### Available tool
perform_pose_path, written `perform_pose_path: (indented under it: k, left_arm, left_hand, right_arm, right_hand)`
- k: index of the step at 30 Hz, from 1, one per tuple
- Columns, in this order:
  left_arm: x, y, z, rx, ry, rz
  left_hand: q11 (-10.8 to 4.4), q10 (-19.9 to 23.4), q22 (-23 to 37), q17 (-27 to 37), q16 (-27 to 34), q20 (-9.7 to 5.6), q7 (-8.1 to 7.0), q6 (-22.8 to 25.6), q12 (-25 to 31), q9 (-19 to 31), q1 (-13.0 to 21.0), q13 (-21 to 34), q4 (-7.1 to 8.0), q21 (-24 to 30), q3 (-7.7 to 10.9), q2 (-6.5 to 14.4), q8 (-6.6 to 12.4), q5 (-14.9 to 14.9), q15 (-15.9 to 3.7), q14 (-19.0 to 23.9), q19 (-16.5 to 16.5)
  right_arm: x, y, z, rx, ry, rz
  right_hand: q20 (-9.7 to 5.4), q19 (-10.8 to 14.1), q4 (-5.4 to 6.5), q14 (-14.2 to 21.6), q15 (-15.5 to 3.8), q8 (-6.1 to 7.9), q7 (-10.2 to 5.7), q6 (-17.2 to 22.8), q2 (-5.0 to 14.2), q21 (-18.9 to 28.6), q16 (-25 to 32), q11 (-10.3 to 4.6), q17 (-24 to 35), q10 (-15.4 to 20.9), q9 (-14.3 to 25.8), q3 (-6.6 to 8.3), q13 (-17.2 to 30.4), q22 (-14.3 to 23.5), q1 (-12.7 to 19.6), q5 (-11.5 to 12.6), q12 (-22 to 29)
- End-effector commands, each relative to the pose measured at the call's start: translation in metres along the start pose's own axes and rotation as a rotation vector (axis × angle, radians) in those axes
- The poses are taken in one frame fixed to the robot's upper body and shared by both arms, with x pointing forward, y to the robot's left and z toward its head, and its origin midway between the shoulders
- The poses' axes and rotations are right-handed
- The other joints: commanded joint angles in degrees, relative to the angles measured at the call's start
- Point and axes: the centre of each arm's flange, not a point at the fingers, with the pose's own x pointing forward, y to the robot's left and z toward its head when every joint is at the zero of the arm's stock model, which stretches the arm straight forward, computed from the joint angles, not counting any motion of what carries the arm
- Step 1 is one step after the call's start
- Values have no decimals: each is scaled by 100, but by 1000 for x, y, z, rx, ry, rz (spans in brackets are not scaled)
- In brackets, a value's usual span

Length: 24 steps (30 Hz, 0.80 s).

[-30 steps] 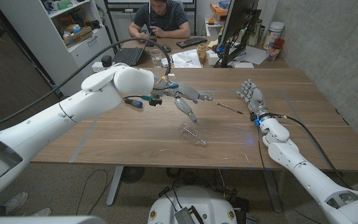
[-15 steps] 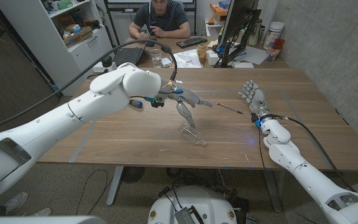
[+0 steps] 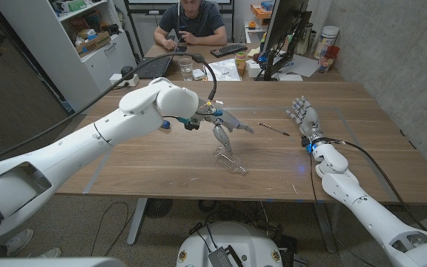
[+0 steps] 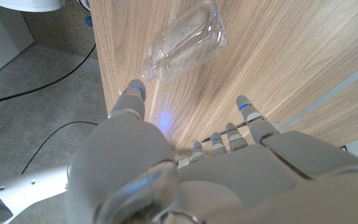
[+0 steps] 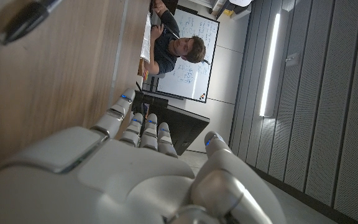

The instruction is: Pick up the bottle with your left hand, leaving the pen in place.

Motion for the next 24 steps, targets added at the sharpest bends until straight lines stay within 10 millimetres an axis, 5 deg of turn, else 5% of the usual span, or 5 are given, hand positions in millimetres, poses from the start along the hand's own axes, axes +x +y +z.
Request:
perform_pose_path:
  k: [1,6,24]
  left_arm:
    - [22,-9,8,73,3,-61]
    - [25,-7,12,81,0,-69]
    - [38,-24,21,177,43,-150]
  left_hand:
    - [8,18,16,9,20,-44,31,-268,34,6,81,22,20,17,-8,8,49,-17,-23,15,16]
    - [15,33,17,9,16,-191,32,-230,44,6,142,23,24,21,-8,51,60,-54,-43,17,37]
    - [26,-8,17,9,-5,-222,68,-179,33,6,202,24,34,-12,-42,63,66,-106,-26,-39,-35]
  right_arm:
    - [3,-4,-6,13,11,-1]
    - [5,-4,-7,8,10,9]
    - [10,-7,-13,34,16,-3]
  right_hand:
    - [1,36,52,55,2,37,41,8,-31,39,45,6,11,53,31,5,19,18,-39,32,20]
    - [0,34,64,52,7,58,32,68,-37,37,40,0,7,67,30,-4,19,17,-54,42,24]
    - [8,20,78,44,12,56,19,82,-38,32,30,-20,-4,66,28,-10,18,17,-66,59,19]
